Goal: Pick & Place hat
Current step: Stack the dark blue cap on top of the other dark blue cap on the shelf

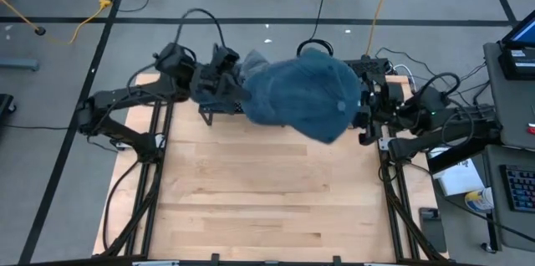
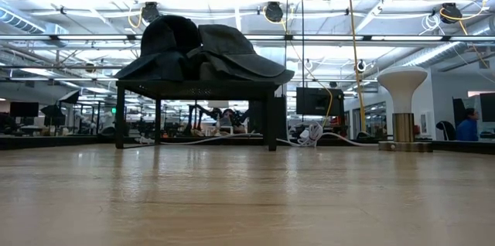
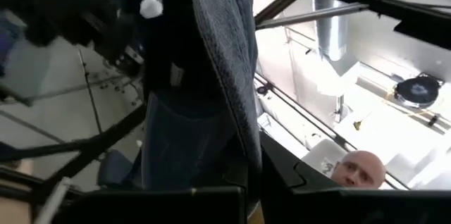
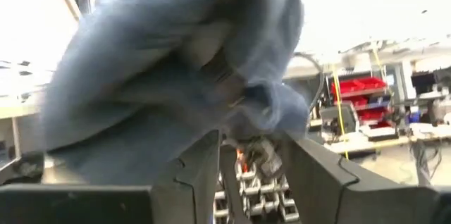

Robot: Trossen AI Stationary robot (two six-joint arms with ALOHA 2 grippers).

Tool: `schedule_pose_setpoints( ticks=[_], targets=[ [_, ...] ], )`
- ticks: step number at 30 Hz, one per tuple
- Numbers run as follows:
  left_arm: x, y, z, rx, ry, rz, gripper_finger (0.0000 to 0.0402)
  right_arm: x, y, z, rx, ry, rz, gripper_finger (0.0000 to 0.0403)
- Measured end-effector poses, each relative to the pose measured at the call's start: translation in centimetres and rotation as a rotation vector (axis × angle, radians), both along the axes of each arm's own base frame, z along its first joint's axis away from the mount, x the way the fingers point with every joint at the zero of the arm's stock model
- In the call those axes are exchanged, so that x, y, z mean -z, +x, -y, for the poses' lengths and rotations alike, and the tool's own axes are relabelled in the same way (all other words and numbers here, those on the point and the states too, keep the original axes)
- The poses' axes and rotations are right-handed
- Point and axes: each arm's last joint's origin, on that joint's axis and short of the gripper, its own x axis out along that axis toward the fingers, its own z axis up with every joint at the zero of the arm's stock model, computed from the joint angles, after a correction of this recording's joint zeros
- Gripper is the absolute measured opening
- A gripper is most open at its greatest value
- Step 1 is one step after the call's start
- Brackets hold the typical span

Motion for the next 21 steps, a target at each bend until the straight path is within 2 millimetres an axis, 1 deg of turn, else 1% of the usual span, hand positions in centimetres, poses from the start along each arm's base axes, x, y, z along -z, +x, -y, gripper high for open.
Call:
schedule_pose_setpoints(
  ticks=[2, 7, 12, 15, 19, 21],
  targets=[
    [-0.1, -0.7, -1.2, -0.017, 0.016, -0.010, 0.0008, 0.1, -0.6, 0.0, -0.016, 0.014, -0.025, 0.0144],
    [-0.1, -2.9, -4.3, -0.044, 0.046, -0.114, 0.0008, 0.3, -1.5, -0.3, -0.048, 0.035, -0.066, 0.0144],
    [0.1, -5.4, -7.1, -0.033, 0.059, -0.211, 0.0008, 0.2, -1.9, -0.3, -0.053, 0.039, -0.062, 0.0144],
    [0.5, -6.6, -8.9, -0.052, 0.012, -0.287, 0.0008, 0.2, -1.9, -0.3, -0.046, 0.041, -0.063, 0.0144],
    [1.1, -8.5, -11.1, -0.156, -0.076, -0.362, 0.0008, 0.2, -1.9, -0.2, -0.026, 0.046, -0.067, 0.0144],
    [1.2, -9.3, -11.9, -0.201, -0.094, -0.372, 0.0008, 0.2, -1.9, -0.2, -0.017, 0.025, -0.069, 0.0144]
  ],
)
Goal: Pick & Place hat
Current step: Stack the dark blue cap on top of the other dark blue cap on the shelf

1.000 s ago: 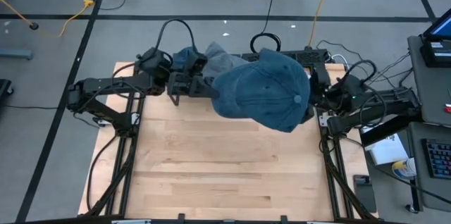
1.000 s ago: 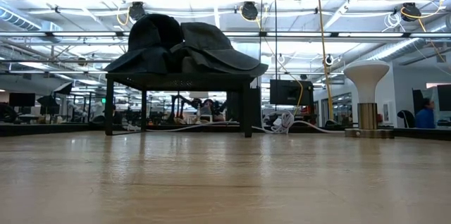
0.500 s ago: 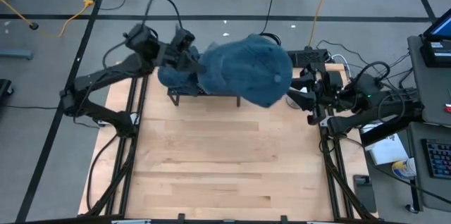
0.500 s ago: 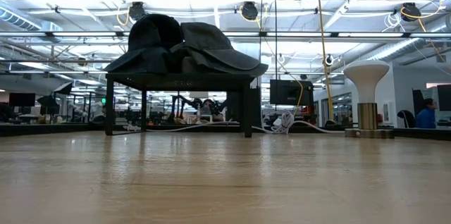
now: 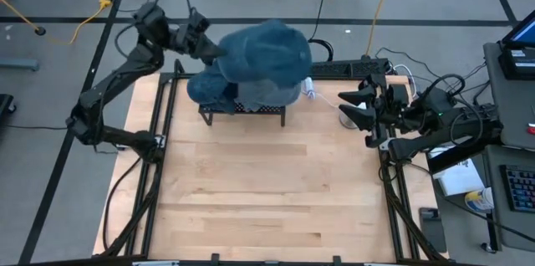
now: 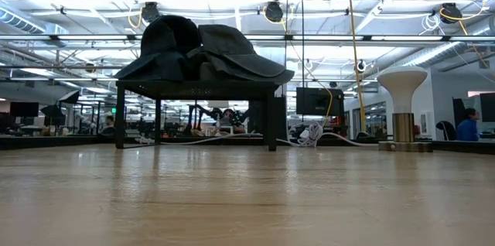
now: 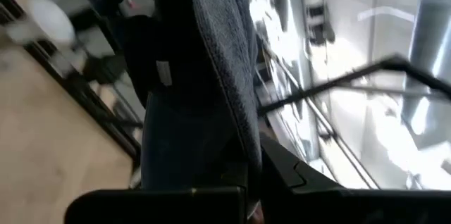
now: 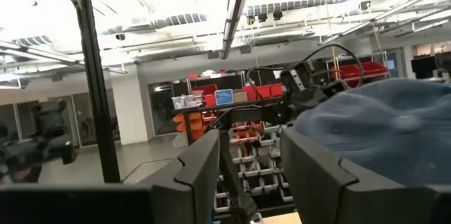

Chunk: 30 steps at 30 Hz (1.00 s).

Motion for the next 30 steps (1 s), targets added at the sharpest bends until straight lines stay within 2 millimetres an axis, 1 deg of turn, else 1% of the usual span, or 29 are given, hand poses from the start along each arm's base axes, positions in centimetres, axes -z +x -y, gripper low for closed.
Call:
schedule_pose_setpoints(
  ticks=[4, 7, 9, 12, 16, 18, 20, 24, 28, 30],
  targets=[
    [-0.2, -1.7, -1.4, -0.117, 0.004, 0.013, 0.0008, 0.0, 0.0, 0.0, 0.012, -0.031, -0.003, 0.0144],
    [-0.7, -2.9, -1.6, -0.175, 0.024, 0.032, 0.0008, 0.0, 0.0, 0.0, 0.016, -0.036, -0.004, 0.0144],
    [-1.1, -3.4, -1.3, -0.189, 0.035, 0.043, 0.0008, 0.0, 0.0, 0.2, 0.052, -0.025, -0.009, 0.0144],
    [-1.8, -3.7, -0.2, -0.161, 0.041, 0.051, 0.0008, 0.2, 0.2, 0.7, 0.164, 0.062, -0.019, 0.0145],
    [-2.6, -4.1, 1.3, -0.134, 0.027, 0.061, 0.0008, 0.3, 0.4, 1.5, 0.238, 0.059, -0.029, 0.0165],
    [-2.9, -4.3, 2.1, -0.112, 0.002, 0.051, 0.0008, 0.2, 0.6, 2.0, 0.286, 0.000, -0.082, 0.0181],
    [-3.0, -4.3, 2.8, -0.097, -0.030, 0.032, 0.0008, -0.2, 1.2, 2.4, 0.330, -0.091, -0.144, 0.0199],
    [-2.3, -4.0, 3.8, -0.065, -0.128, -0.046, 0.0008, -1.4, 2.8, 2.6, 0.306, -0.280, -0.240, 0.0225],
    [-1.6, -3.3, 4.6, -0.064, -0.170, -0.095, 0.0008, -3.1, 3.9, 3.1, 0.284, -0.355, -0.338, 0.0232],
    [-1.3, -3.0, 4.9, -0.067, -0.174, -0.112, 0.0008, -3.5, 4.8, 3.4, 0.267, -0.366, -0.410, 0.0232]
  ],
)
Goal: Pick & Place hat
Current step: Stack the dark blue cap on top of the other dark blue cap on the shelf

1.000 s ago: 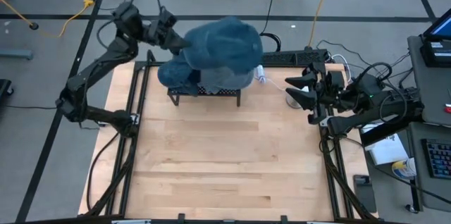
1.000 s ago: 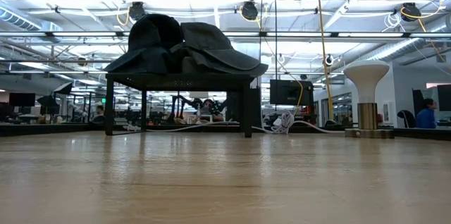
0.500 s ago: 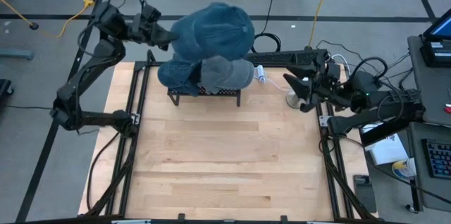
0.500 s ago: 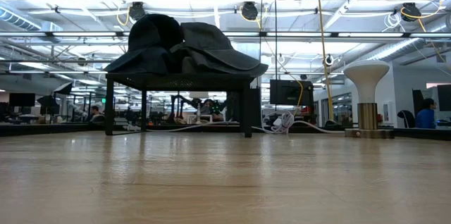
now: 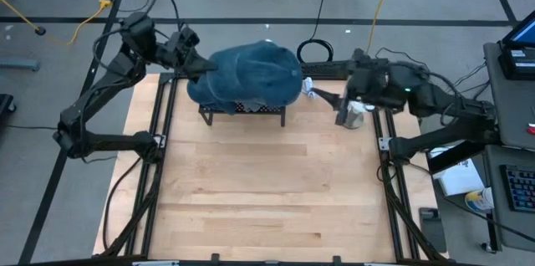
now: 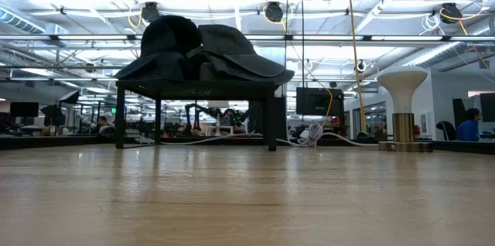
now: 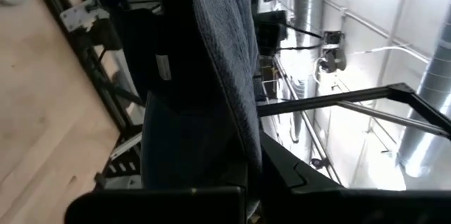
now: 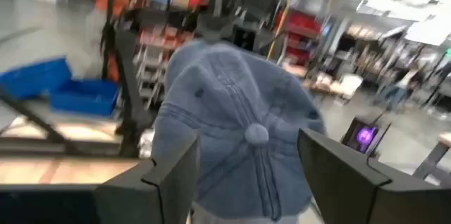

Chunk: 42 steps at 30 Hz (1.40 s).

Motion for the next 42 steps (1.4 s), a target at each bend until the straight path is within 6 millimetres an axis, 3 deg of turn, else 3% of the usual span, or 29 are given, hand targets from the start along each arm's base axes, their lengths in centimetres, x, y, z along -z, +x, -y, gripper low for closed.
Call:
schedule_pose_setpoints(
  ticks=[6, 17, 21, 27, 37, 42],
  targets=[
    [0.4, 0.8, 0.7, 0.012, 0.001, -0.017, 0.0008, 0.0, 2.2, 1.4, -0.027, 0.075, -0.162, 0.0229],
    [0.4, 1.7, 1.8, 0.032, -0.005, -0.022, 0.0008, 1.3, 4.8, 2.7, -0.106, 0.123, -0.214, 0.0224],
    [0.4, 1.7, 1.8, 0.030, -0.009, -0.023, 0.0008, 1.3, 4.9, 2.7, -0.110, 0.119, -0.217, 0.0175],
    [0.4, 1.7, 1.8, 0.030, 0.007, -0.017, 0.0008, 1.4, 4.9, 2.7, -0.111, 0.105, -0.224, 0.0022],
    [0.2, 1.7, 1.8, 0.034, 0.073, 0.014, 0.0017, 1.0, 4.3, 2.6, -0.115, 0.084, -0.211, 0.0018],
    [0.1, 1.5, 2.0, 0.035, 0.137, 0.041, 0.0019, -1.4, 2.9, 2.1, -0.192, 0.060, -0.132, 0.0018]
  ],
)
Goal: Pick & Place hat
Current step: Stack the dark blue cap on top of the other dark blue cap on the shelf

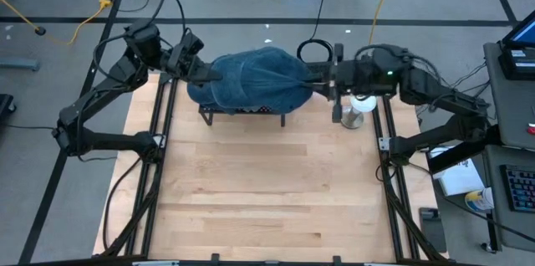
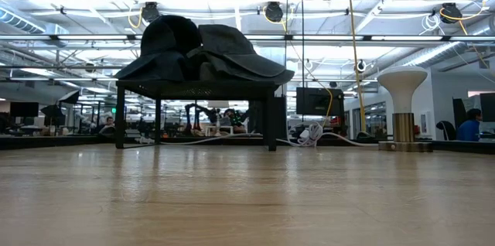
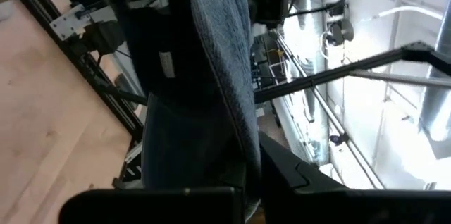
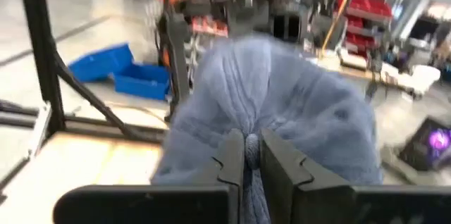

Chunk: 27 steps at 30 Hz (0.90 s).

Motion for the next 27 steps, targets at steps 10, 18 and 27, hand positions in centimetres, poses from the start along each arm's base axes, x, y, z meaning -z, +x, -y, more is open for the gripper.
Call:
schedule_pose_setpoints(
  ticks=[10, 18, 27],
  targets=[
    [-0.9, 0.4, 0.8, 0.022, 0.108, 0.097, 0.0025, -3.3, -1.4, -1.2, -0.053, -0.058, 0.037, 0.0016],
    [-0.8, 0.5, 1.1, 0.052, 0.110, 0.097, 0.0140, -3.6, -1.5, -1.2, -0.051, -0.062, 0.062, 0.0016],
    [-0.1, -0.7, -1.2, -0.034, 0.074, 0.035, 0.0254, -4.1, -1.6, -1.7, -0.063, -0.018, 0.112, 0.0016]
  ],
)
